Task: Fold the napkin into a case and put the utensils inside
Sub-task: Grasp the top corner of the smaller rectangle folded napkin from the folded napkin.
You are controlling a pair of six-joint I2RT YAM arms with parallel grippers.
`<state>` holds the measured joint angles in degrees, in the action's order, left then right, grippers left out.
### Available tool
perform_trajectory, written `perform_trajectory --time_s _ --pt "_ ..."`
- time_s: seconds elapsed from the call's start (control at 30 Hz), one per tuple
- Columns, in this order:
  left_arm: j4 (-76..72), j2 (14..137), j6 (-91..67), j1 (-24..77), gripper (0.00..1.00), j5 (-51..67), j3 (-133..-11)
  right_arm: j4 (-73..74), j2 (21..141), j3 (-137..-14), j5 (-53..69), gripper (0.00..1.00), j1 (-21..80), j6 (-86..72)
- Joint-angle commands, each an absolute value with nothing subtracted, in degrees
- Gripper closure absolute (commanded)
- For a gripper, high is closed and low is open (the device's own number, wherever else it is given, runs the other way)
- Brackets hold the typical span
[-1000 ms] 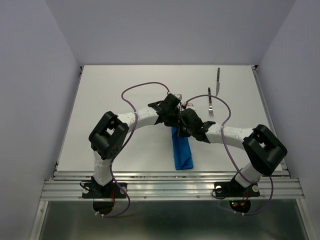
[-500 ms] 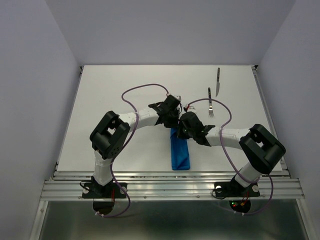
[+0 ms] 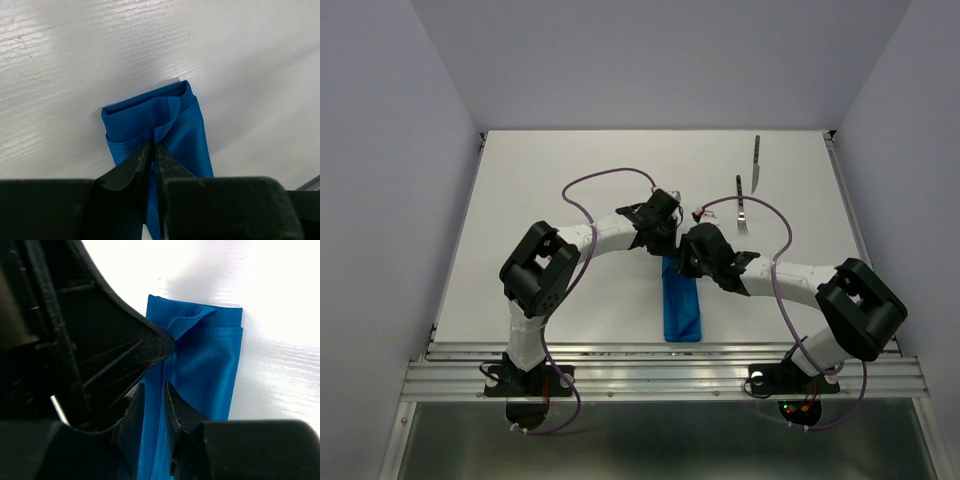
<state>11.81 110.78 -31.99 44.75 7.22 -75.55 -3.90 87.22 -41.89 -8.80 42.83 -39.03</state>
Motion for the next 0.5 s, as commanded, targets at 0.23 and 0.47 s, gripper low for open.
perform_trajectory --time_s 0.23,0.47 --pt "10.9 109.6 -31.9 45.0 0.97 9.0 -76.7 -4.0 79.6 -39.5 -15.6 0.69 43.4 -39.6" --pt "10.6 109.2 -32.0 44.8 1.00 9.1 -76.4 -2.8 79.5 -38.5 -16.3 0.81 41.7 -42.3"
